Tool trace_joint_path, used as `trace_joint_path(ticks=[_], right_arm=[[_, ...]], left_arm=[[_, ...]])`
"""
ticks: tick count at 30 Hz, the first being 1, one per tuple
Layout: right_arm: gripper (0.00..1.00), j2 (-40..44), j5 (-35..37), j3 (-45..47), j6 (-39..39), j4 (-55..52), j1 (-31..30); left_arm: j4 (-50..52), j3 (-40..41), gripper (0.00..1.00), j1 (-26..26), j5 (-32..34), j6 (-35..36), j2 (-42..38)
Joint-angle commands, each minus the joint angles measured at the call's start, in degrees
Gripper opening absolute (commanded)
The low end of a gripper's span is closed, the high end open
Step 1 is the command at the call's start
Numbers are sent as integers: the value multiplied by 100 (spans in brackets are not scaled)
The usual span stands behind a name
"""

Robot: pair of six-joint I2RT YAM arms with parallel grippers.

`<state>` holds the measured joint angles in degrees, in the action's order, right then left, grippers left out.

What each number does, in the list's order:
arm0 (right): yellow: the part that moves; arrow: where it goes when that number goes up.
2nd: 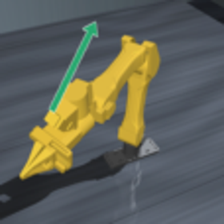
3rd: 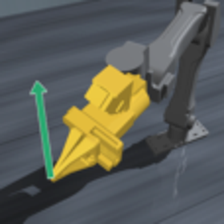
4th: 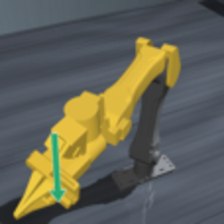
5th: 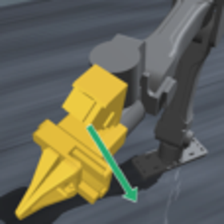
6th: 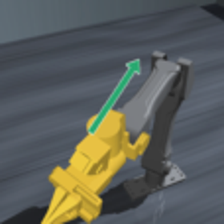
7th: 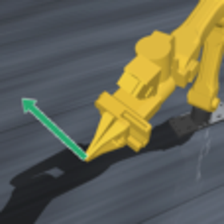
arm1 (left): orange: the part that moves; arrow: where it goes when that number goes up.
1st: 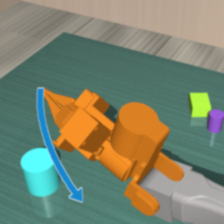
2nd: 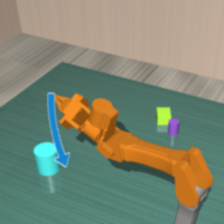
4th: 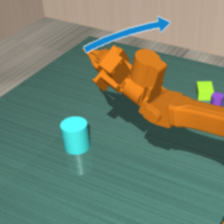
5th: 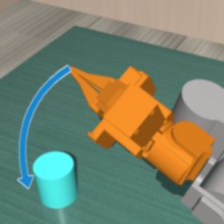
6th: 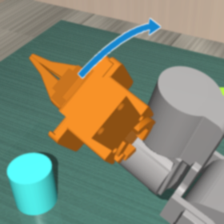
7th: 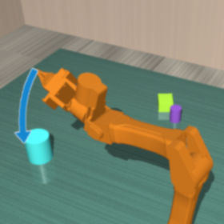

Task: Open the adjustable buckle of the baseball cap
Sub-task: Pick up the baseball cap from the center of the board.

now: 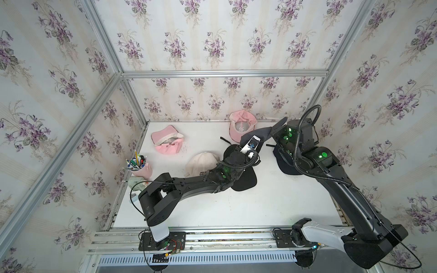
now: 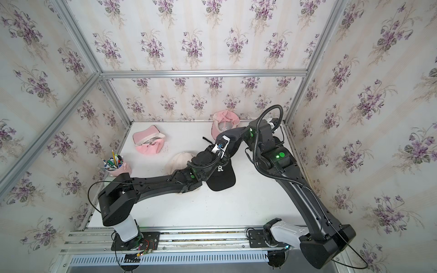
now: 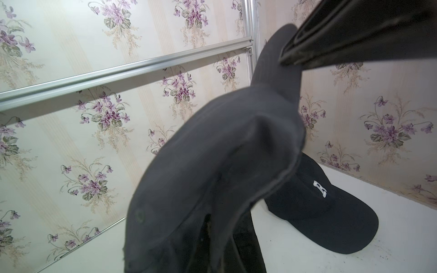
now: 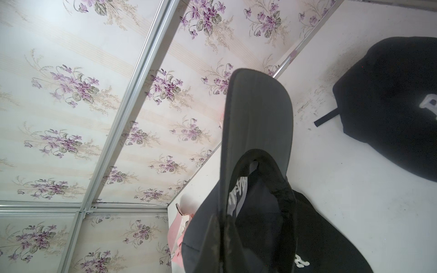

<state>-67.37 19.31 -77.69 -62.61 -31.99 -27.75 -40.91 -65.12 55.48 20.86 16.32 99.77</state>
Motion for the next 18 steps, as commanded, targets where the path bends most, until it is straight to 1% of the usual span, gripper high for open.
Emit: trace_joint_path(ticks=[1, 4, 6, 10, 11, 14, 16, 18], right_arm=[[0, 107, 145, 123, -37, 147, 6], [0, 226, 127, 264, 106, 246, 5], [3, 291, 64, 360, 225, 333, 6], [15, 447, -105, 600, 539, 567, 6], [17, 476, -108, 629, 613, 579, 6], [28, 590, -95, 697, 850, 571, 6], [38, 686, -31, 773, 977, 575, 2], [41, 779, -32, 885, 1284, 694, 6]], left_arm=[[23, 44, 0, 6, -240, 259, -203], [361, 27, 0, -9, -448, 372, -428], [580, 1, 0, -18, -627, 454, -579], [1192, -200, 0, -88, -1038, 577, -845], [1328, -239, 0, -111, -1110, 592, -893], [1858, -447, 0, -210, -1383, 609, -1000], [2162, -584, 0, -272, -1554, 648, -1037], [2440, -713, 0, -329, -1769, 671, -1068]])
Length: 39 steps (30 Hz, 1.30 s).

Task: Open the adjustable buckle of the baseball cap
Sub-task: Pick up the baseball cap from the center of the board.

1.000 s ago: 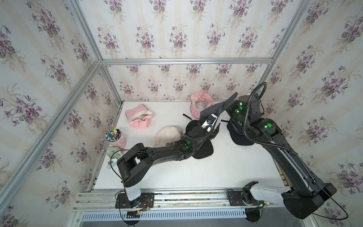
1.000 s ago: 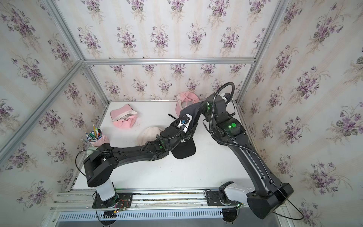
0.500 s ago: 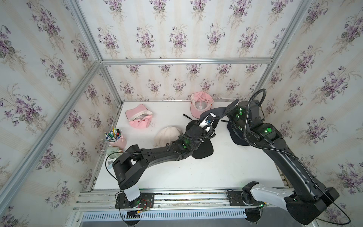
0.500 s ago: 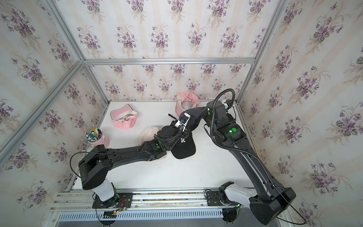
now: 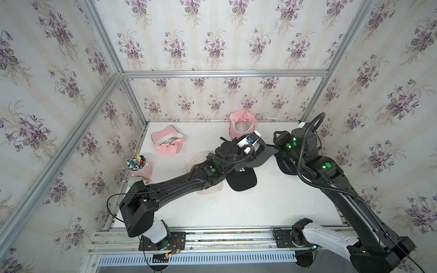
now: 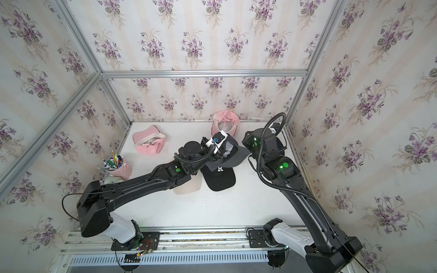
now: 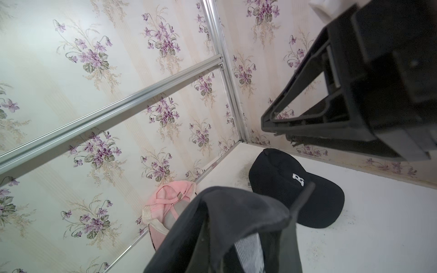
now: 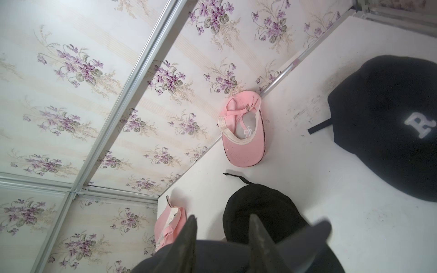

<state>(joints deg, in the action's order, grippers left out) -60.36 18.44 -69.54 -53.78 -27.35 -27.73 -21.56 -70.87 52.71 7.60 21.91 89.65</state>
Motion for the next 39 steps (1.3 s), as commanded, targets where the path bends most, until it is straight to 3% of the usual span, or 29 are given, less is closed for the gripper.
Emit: trace_joint_path(ticks=[1, 7, 11, 16, 24, 39], right_arm=[[44, 129, 62, 136, 613, 288, 4], [49, 430, -178, 753, 2789, 920, 22], [50, 696, -657, 1032, 4014, 1365, 22], [50, 1056, -1183, 1342, 5016, 1795, 20], [49, 1112, -2176, 1428, 5614, 1638, 22], [56, 1200, -3088, 2061, 5520, 2522, 13]], left_arm=[[705, -222, 0, -88, -617, 116, -76], [1975, -701, 0, -173, -1584, 237, -253], [2475, -904, 0, -251, -1733, 330, -246], [2842, -1233, 0, -287, -1779, 305, -143], [3267, -1651, 0, -287, -1644, 208, -10], [3692, -2223, 0, -290, -748, -179, 351]])
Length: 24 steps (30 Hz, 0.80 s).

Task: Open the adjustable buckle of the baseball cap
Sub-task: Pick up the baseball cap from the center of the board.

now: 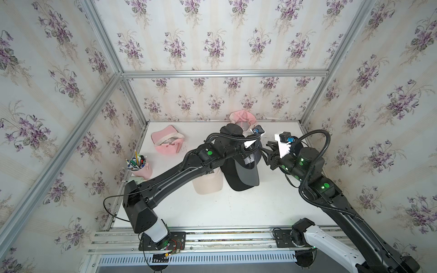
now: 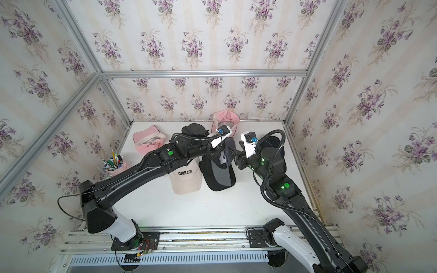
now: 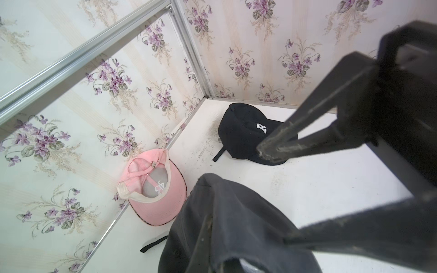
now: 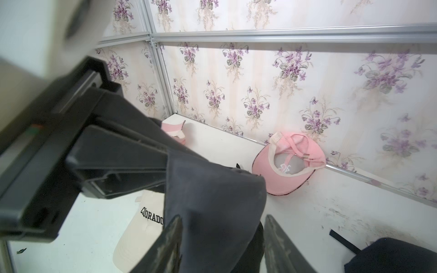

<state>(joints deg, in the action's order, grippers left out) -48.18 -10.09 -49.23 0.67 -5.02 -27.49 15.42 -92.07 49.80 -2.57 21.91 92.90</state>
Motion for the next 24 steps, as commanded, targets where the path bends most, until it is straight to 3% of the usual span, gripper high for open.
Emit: trace_joint_path(ticks=[1, 10, 24], right_arm=[[56, -16, -219, 60, 67, 322, -19], [60, -173, -119, 134, 68, 563, -118], [53, -604, 1424, -60, 22, 818, -576]], left_arm=[[20, -126, 0, -5, 291, -222, 34], [464, -578, 0, -3, 328, -621, 201], [1048, -1105, 0, -5, 246, -1009, 386]])
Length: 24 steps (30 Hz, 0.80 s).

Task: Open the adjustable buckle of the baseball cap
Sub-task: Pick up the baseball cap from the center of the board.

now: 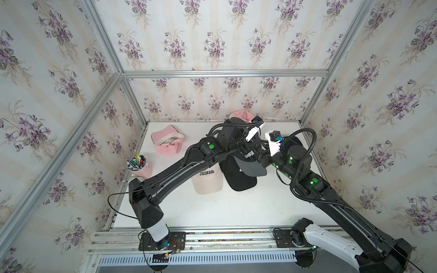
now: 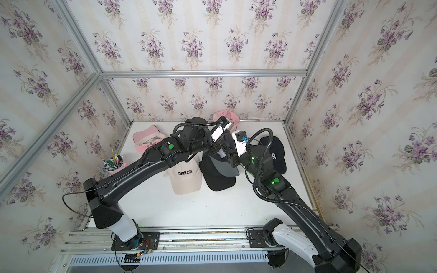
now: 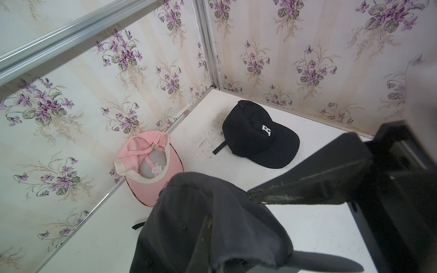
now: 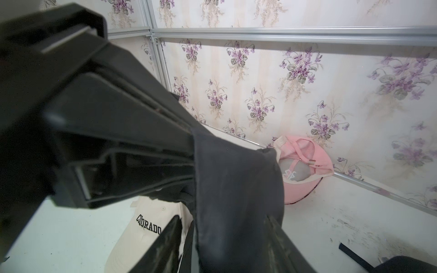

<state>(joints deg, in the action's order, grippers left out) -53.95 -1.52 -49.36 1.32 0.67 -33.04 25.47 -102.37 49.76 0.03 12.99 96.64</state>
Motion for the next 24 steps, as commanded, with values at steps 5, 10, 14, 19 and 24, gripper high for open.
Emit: trace_joint_path(ticks=[5, 10, 14, 19, 24], right_arm=[[44, 49, 1154, 29, -45, 262, -29], [35, 189, 1122, 219, -35, 530, -35], [16, 223, 800, 268, -6, 671, -28], [1, 241, 673, 270, 13, 673, -28], [0, 296, 673, 214, -100, 698, -31]], left_arm=[[95, -90, 0, -1, -51, -144, -5], [140, -133, 0, 0, -210, -153, 4], [166, -152, 0, 4, -381, -151, 15], [168, -168, 5, -1, -554, -141, 30], [134, -161, 14, -1, -564, -132, 30]])
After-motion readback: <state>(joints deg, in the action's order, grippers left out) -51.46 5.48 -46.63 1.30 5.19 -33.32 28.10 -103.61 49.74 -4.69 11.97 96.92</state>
